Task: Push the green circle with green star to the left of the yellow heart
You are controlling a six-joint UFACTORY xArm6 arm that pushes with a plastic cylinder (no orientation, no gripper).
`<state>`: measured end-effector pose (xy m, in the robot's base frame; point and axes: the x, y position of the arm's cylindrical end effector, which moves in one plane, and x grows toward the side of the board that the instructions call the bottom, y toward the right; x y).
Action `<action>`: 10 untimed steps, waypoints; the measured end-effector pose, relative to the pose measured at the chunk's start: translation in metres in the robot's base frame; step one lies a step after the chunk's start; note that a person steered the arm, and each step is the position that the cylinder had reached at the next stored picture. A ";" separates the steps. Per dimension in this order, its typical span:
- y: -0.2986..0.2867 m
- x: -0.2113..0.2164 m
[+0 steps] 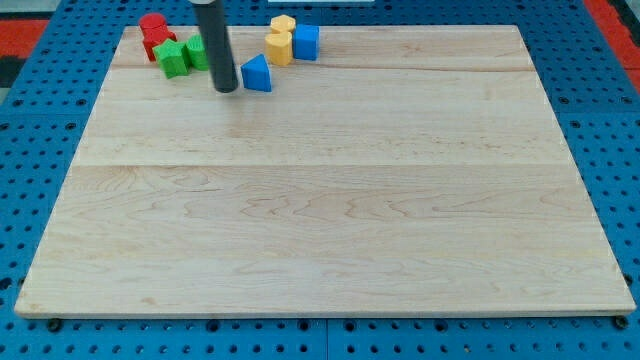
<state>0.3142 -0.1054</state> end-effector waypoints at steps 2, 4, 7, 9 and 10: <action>0.015 -0.026; -0.087 -0.001; -0.184 -0.004; -0.181 -0.008; -0.163 -0.012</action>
<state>0.3024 -0.2689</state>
